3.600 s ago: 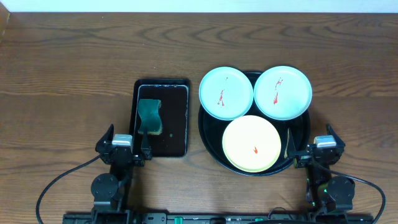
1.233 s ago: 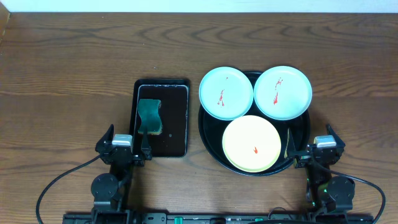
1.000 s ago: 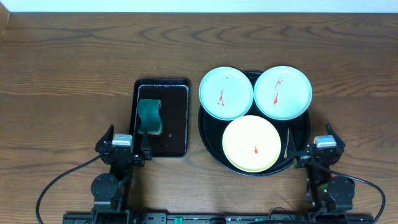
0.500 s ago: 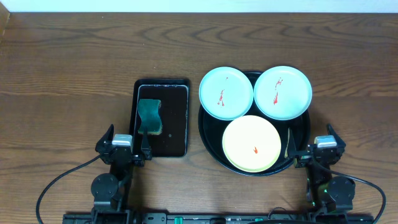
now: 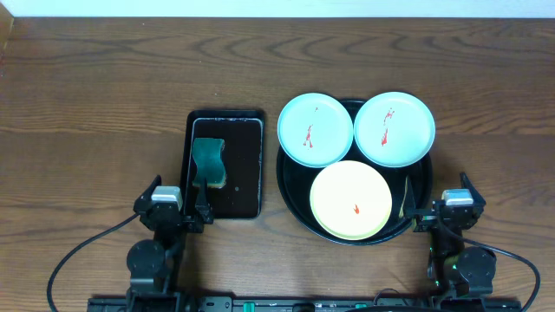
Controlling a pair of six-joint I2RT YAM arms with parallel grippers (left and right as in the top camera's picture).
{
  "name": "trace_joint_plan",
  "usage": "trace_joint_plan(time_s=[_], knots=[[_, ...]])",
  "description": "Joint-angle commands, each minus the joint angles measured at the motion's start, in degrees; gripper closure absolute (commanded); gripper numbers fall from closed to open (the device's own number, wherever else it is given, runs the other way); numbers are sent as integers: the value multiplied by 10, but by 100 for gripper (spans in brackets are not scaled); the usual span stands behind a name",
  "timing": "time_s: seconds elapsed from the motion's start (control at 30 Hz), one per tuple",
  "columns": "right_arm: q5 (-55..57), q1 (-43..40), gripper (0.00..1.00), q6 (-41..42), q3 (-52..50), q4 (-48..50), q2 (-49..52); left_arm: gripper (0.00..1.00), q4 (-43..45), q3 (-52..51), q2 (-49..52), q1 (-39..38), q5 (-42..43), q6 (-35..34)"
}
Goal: Clean dirty plates on tray and stack at the side
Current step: 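Raise both arms from rest toward the sponge tray and plate tray, then lower the left gripper onto the green sponge and grasp it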
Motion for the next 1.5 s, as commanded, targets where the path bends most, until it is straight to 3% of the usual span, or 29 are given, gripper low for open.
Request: trace_joint_plan(time_s=[0.0,0.23,0.5,0.7,0.93,1.17,1.47], knots=[[23,-7,1,30,8,-5,-2,9,-26,30,31,3,11,-20],[32,-7,1,73,57,-35,54,9,-132,156,162,3,11,-20],[-16,-7,1,103,188,-116,224,9,-274,323,327,3,12,-51],[-33,-7,1,119,320,-242,373,9,-410,444,429,3,38,-59],[-52,-7,1,128,409,-329,486,9,-481,467,483,3,99,-58],[-138,-7,1,141,410,-326,496,9,-457,467,487,3,117,-59],[-179,-7,1,141,410,-325,534,9,-298,468,511,1,144,-59]])
